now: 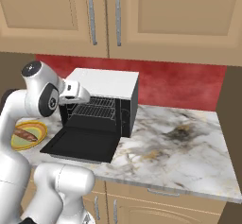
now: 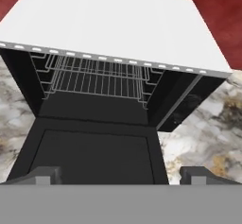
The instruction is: Pull the toaster oven rack outwards. Pick up the baguette from the plate and place it on the toaster oven rack. Close the toaster oven door fully and set the temperature to the lowest setting.
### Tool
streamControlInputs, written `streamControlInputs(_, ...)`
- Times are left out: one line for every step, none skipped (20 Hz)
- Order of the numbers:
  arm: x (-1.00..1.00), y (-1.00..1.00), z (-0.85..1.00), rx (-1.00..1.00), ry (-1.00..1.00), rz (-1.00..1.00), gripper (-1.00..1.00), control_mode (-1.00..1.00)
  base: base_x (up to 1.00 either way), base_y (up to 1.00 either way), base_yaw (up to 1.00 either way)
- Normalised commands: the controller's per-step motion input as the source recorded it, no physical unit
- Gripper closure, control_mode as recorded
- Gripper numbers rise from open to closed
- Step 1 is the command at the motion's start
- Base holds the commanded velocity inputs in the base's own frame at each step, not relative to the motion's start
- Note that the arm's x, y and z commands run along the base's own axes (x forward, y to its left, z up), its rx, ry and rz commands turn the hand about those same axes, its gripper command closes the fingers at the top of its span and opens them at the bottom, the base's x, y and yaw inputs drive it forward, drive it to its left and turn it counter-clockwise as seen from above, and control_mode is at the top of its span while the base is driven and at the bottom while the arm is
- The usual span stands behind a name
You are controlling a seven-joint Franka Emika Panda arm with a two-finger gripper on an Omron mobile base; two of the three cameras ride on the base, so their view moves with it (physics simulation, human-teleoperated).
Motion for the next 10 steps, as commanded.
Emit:
streamControlInputs(0.00,0.00,-0.06,0.00,-0.12,-0.11,-1.00,-1.00,0.00,0.00,0.00)
streamControlInputs(0.00,0.00,-0.07,0.00,-0.12,-0.11,-1.00,-1.00,0.00,0.00,0.00)
streamControlInputs(0.00,0.00,-0.07,0.00,-0.13,-0.10,-1.00,-1.00,0.00,0.00,0.00)
streamControlInputs(0.00,0.00,-0.07,0.00,-0.13,-0.10,-1.00,-1.00,0.00,0.00,0.00)
streamControlInputs(0.00,0.00,-0.09,0.00,-0.11,-0.09,-1.00,-1.00,0.00,0.00,0.00)
streamControlInputs(0.00,0.00,-0.10,0.00,-0.10,-0.08,-1.00,-1.00,0.00,0.00,0.00)
streamControlInputs(0.00,0.00,-0.11,0.00,-0.10,-0.08,-1.00,-1.00,0.00,0.00,0.00)
streamControlInputs(0.00,0.00,-0.14,0.00,-0.09,-0.07,-1.00,-1.00,0.00,0.00,0.00)
streamControlInputs(0.00,0.00,-0.14,0.00,-0.10,-0.07,-1.00,-1.00,0.00,0.00,0.00)
streamControlInputs(0.00,0.00,-0.16,0.00,-0.10,-0.07,-1.00,-1.00,0.00,0.00,0.00)
